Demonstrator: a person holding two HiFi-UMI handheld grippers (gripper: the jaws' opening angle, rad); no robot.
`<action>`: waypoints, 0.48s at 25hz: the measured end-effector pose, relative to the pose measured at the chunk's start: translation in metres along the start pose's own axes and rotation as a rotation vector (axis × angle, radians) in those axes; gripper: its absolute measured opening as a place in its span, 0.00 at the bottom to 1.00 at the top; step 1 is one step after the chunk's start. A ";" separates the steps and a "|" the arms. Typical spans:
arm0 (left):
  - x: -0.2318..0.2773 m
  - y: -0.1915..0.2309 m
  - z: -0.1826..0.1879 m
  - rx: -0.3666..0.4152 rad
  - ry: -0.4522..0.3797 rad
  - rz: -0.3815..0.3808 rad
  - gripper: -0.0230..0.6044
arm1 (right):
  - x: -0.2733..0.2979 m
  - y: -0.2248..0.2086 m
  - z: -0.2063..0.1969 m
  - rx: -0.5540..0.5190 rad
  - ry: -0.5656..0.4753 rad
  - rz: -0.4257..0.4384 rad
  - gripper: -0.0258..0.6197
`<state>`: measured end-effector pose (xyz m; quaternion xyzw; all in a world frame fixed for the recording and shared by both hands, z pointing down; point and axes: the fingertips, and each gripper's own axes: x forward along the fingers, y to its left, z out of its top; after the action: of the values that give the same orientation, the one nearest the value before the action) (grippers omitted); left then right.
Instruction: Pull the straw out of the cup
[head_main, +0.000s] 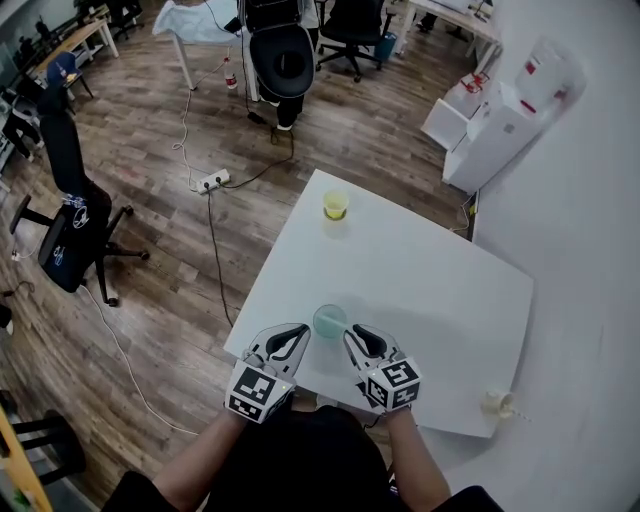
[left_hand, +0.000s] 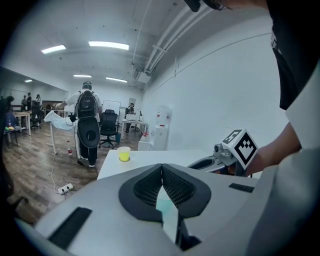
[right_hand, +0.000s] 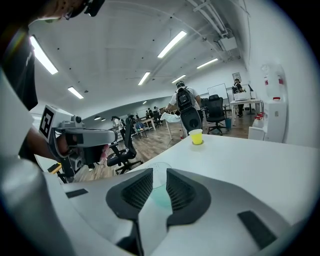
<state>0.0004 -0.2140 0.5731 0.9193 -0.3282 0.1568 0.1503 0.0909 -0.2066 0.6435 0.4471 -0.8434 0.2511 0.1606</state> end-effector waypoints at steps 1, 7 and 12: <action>0.000 0.001 -0.001 -0.002 0.002 0.002 0.06 | 0.000 -0.001 -0.001 0.002 0.004 -0.002 0.17; -0.003 0.006 -0.005 -0.010 0.010 0.006 0.06 | 0.005 -0.003 -0.004 0.005 0.018 -0.011 0.18; -0.005 0.009 -0.007 -0.009 0.013 0.012 0.06 | 0.009 -0.002 -0.006 0.005 0.024 -0.011 0.18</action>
<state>-0.0098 -0.2154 0.5788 0.9156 -0.3336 0.1620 0.1555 0.0883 -0.2106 0.6531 0.4493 -0.8382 0.2578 0.1709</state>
